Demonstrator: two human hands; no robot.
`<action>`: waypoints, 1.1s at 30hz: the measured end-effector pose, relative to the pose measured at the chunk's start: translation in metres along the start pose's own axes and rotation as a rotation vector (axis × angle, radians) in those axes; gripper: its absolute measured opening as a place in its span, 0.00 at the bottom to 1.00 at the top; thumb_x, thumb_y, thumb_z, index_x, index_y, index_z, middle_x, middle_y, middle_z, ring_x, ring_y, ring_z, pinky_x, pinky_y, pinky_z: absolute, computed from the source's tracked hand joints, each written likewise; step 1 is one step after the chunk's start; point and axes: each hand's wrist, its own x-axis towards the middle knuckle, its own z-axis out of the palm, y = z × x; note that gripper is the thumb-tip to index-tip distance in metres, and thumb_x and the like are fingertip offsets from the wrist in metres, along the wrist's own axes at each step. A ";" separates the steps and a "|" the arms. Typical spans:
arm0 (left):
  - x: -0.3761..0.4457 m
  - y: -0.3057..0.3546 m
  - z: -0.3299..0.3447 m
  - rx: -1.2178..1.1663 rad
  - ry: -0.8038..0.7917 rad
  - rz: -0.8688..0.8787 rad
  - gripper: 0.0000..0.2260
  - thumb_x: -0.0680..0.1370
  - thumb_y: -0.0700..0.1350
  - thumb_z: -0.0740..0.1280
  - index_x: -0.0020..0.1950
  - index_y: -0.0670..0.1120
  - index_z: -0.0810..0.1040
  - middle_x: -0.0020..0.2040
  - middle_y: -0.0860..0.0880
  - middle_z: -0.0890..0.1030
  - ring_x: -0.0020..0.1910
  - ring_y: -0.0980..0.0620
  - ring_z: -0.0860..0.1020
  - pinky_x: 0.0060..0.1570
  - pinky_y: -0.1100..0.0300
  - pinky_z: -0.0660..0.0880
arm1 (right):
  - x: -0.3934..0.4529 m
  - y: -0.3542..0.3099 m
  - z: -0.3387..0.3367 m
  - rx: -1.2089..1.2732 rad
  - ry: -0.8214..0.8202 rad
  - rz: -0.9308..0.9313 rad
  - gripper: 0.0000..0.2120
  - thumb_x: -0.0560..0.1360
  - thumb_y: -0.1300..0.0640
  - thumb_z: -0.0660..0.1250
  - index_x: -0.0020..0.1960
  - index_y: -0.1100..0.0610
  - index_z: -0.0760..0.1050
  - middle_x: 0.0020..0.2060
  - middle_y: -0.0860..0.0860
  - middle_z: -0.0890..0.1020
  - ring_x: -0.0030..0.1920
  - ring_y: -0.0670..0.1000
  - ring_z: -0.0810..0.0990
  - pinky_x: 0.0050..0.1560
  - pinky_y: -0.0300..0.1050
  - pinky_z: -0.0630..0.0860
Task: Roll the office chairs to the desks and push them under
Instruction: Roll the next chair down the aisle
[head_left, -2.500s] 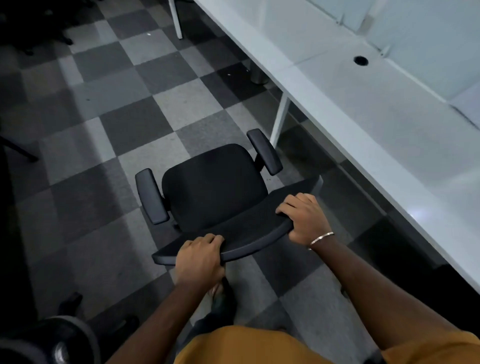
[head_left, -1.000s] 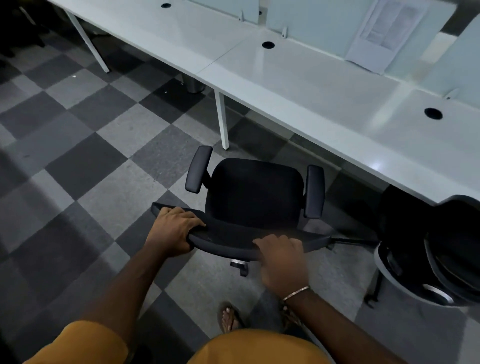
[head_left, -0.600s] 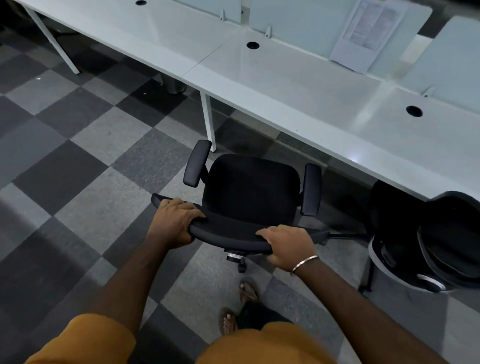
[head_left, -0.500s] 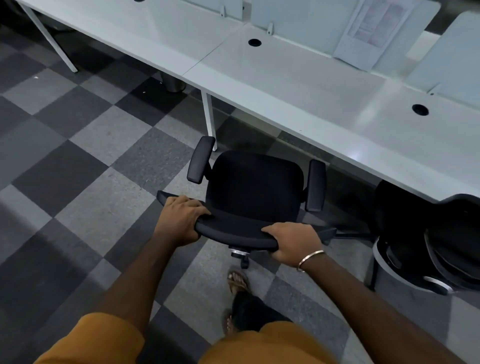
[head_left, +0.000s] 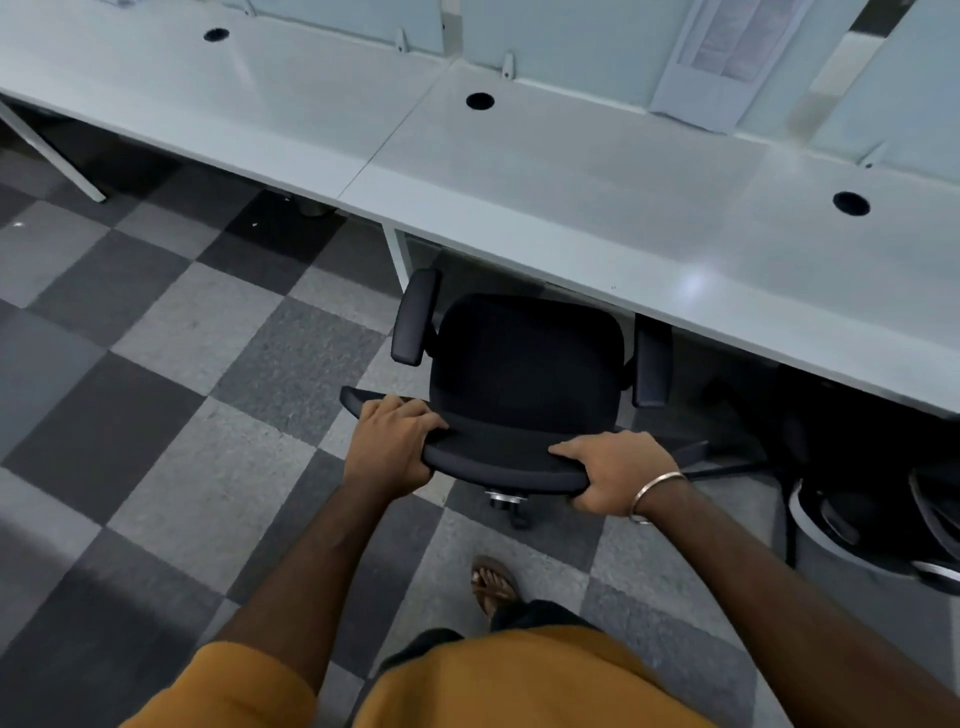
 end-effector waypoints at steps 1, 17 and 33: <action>0.006 -0.007 -0.001 -0.001 0.005 0.015 0.22 0.64 0.50 0.75 0.58 0.58 0.84 0.53 0.58 0.81 0.51 0.49 0.77 0.56 0.50 0.69 | 0.004 -0.005 0.001 0.012 0.012 0.012 0.38 0.68 0.35 0.66 0.78 0.35 0.63 0.68 0.39 0.78 0.62 0.51 0.81 0.57 0.51 0.78; 0.052 -0.143 -0.025 0.013 -0.063 0.291 0.14 0.64 0.56 0.76 0.48 0.55 0.86 0.41 0.58 0.80 0.44 0.51 0.75 0.52 0.54 0.71 | 0.058 -0.135 0.007 0.062 0.128 0.187 0.35 0.74 0.30 0.62 0.79 0.38 0.63 0.74 0.39 0.73 0.68 0.48 0.78 0.60 0.49 0.76; -0.050 -0.252 -0.016 -0.016 0.027 0.291 0.15 0.64 0.44 0.74 0.49 0.55 0.81 0.44 0.56 0.74 0.43 0.48 0.72 0.45 0.51 0.65 | 0.058 -0.253 0.043 0.097 0.416 0.074 0.27 0.64 0.35 0.68 0.59 0.45 0.82 0.48 0.41 0.84 0.43 0.47 0.82 0.38 0.45 0.79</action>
